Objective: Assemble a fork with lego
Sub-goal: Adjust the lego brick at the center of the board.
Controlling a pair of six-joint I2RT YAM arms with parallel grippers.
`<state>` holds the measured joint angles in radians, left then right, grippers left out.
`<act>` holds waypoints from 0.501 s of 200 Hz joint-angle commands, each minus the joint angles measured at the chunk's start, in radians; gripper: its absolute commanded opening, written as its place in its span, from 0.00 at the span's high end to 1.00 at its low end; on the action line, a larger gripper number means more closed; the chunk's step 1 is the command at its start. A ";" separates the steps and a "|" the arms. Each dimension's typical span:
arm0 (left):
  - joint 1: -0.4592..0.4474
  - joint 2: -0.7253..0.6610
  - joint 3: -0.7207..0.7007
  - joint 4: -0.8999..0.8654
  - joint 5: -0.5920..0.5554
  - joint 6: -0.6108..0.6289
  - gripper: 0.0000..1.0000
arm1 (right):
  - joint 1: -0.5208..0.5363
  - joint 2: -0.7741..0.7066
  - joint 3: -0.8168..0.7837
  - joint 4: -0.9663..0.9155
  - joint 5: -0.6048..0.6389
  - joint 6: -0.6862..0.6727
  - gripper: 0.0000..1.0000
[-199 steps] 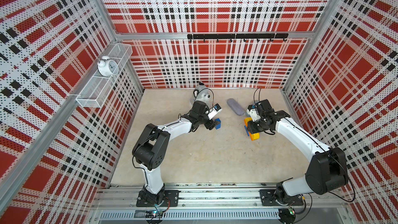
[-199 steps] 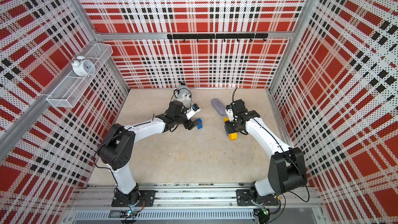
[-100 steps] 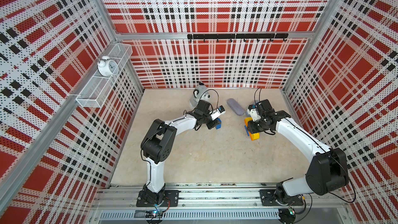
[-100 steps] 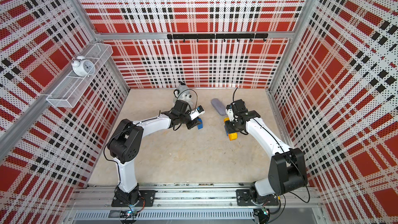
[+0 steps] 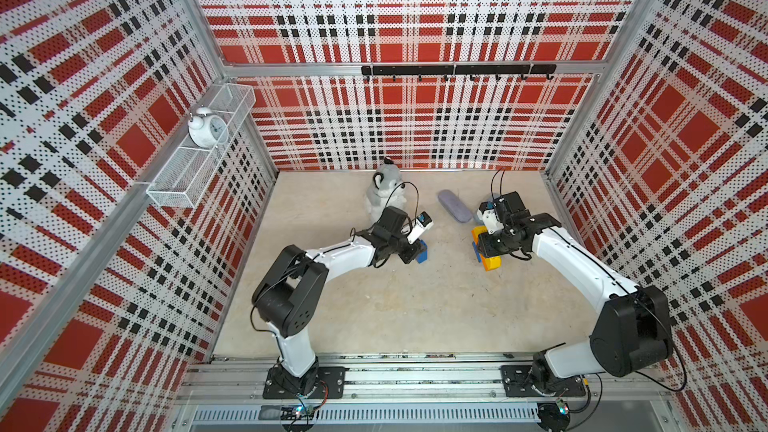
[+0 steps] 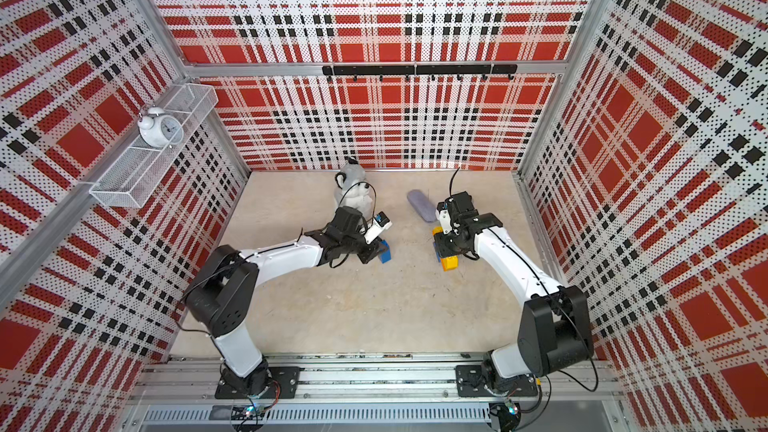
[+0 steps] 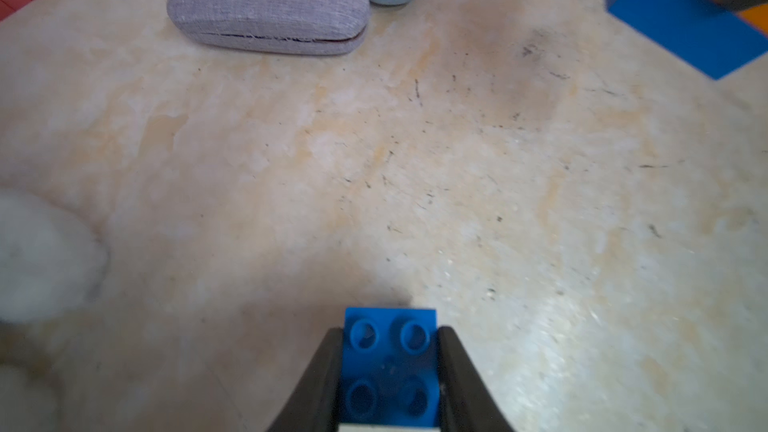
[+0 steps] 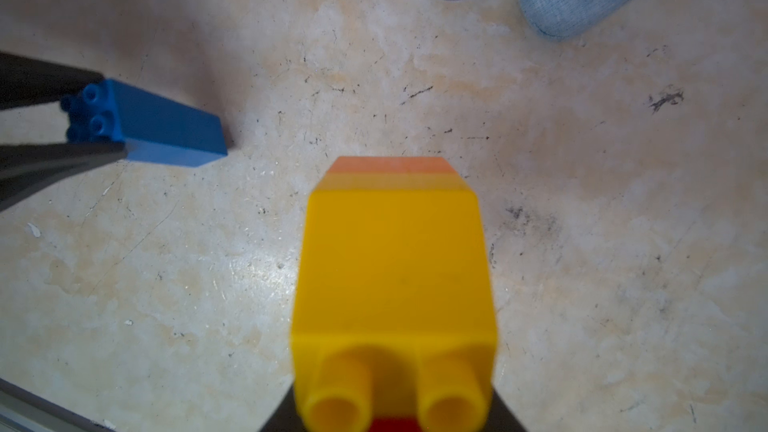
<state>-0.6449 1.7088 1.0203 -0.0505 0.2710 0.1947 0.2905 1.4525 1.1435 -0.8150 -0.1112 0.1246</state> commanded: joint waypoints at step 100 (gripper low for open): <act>-0.147 -0.038 -0.137 0.153 -0.185 -0.232 0.61 | 0.028 0.063 0.093 -0.095 0.045 -0.044 0.83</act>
<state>-0.7792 1.6398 0.8604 0.0795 0.1226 -0.0307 0.3031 1.4994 1.2118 -0.8841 -0.0841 0.0929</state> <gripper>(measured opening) 0.373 0.363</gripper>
